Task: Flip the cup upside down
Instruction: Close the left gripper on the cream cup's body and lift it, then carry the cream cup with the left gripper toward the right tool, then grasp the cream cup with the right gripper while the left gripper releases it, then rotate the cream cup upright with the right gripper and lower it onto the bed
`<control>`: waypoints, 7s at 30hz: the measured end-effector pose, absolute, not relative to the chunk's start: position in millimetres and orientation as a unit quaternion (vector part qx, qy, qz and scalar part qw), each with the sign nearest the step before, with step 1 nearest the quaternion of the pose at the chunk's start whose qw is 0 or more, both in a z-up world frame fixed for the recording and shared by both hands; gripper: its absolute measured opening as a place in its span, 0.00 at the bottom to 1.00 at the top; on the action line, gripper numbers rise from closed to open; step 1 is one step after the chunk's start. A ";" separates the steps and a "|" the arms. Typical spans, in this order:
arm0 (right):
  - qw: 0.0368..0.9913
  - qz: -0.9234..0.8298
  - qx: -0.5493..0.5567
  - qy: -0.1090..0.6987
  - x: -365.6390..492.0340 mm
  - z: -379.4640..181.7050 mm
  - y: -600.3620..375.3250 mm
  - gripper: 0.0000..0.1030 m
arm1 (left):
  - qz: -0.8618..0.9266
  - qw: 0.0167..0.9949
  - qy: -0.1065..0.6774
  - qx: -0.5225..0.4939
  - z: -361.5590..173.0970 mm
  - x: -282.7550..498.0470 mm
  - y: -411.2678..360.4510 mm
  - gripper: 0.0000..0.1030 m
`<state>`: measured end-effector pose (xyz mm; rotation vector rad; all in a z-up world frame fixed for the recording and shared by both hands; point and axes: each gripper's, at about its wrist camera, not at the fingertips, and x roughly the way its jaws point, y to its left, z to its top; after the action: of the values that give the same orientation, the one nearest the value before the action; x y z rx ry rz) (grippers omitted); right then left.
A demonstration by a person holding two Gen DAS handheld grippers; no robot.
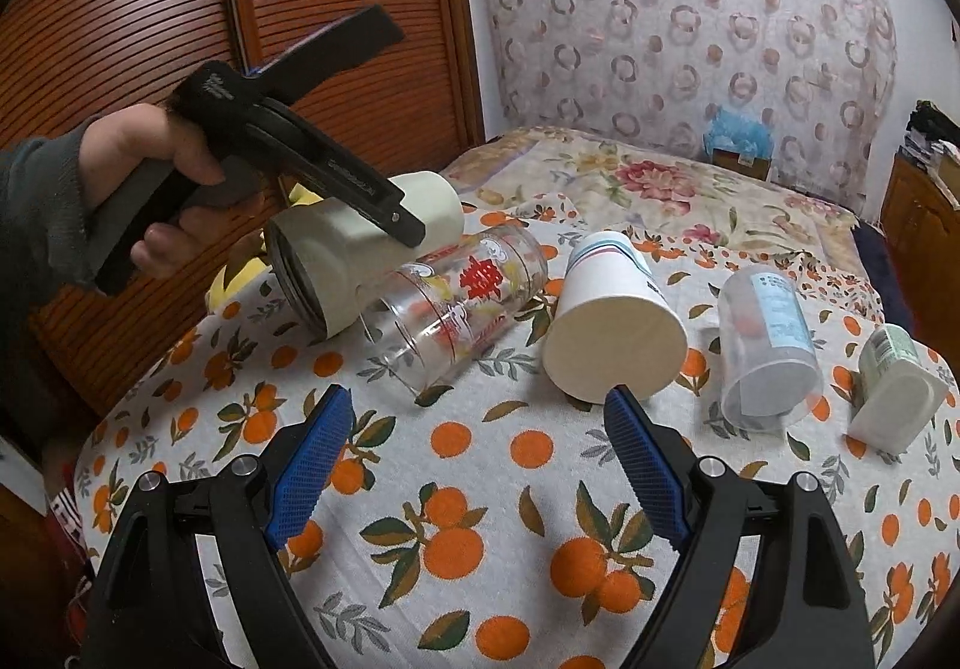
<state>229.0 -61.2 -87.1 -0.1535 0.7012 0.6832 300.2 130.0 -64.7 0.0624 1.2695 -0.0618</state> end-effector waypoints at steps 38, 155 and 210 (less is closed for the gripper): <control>0.934 0.213 -0.020 0.287 170.1 -51.5 -191.0 0.85 | -0.149 0.855 0.496 0.040 3.8 150.7 22.7 0.69; 0.861 0.237 -0.016 0.449 217.8 -49.5 -113.9 0.77 | -0.042 0.966 0.256 0.005 -29.7 14.6 35.9 0.93; 0.927 0.254 -0.066 0.269 158.6 -47.6 -128.6 0.98 | 0.012 0.964 0.264 -0.005 -22.7 30.6 46.0 0.93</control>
<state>158.6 -128.6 -47.6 -0.1360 0.5508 0.5203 30.6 46.0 -22.7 -0.0099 0.5345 0.0245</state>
